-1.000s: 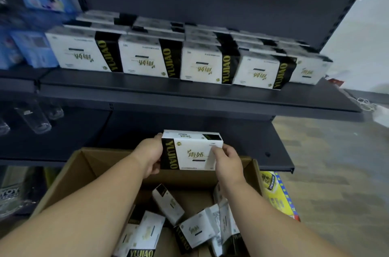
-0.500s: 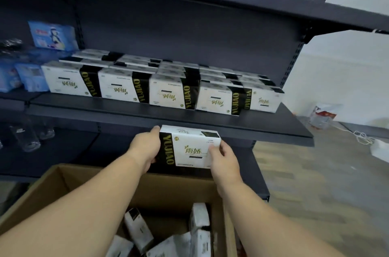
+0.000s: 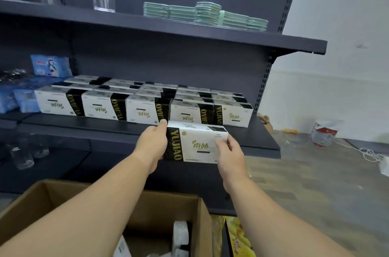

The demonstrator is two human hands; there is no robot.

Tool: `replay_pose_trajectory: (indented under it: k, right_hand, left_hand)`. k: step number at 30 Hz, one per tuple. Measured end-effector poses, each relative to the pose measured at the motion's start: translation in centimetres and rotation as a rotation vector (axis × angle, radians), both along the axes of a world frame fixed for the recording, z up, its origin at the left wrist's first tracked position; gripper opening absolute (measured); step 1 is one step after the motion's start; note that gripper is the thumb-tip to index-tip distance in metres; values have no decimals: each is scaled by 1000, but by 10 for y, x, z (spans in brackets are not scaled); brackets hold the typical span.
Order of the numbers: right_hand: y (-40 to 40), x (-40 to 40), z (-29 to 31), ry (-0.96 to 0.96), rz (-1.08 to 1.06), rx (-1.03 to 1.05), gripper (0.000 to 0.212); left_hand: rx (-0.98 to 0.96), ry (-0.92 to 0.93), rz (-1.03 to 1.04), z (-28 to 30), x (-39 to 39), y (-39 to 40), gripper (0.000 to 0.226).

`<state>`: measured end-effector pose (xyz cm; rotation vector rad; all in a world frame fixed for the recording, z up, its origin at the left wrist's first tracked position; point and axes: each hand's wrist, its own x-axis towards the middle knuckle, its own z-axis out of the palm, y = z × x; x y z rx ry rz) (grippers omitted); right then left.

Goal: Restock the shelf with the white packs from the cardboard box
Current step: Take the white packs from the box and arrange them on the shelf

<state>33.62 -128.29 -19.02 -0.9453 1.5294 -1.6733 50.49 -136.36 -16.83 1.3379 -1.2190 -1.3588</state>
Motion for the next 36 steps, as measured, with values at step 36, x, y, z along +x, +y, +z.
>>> replay_pose_trajectory:
  k: [36]
  right_hand:
    - [-111,-187,-5,-29,-161,-1,34]
  left_hand:
    - [-85,-35,8,-7,-210,-70,27]
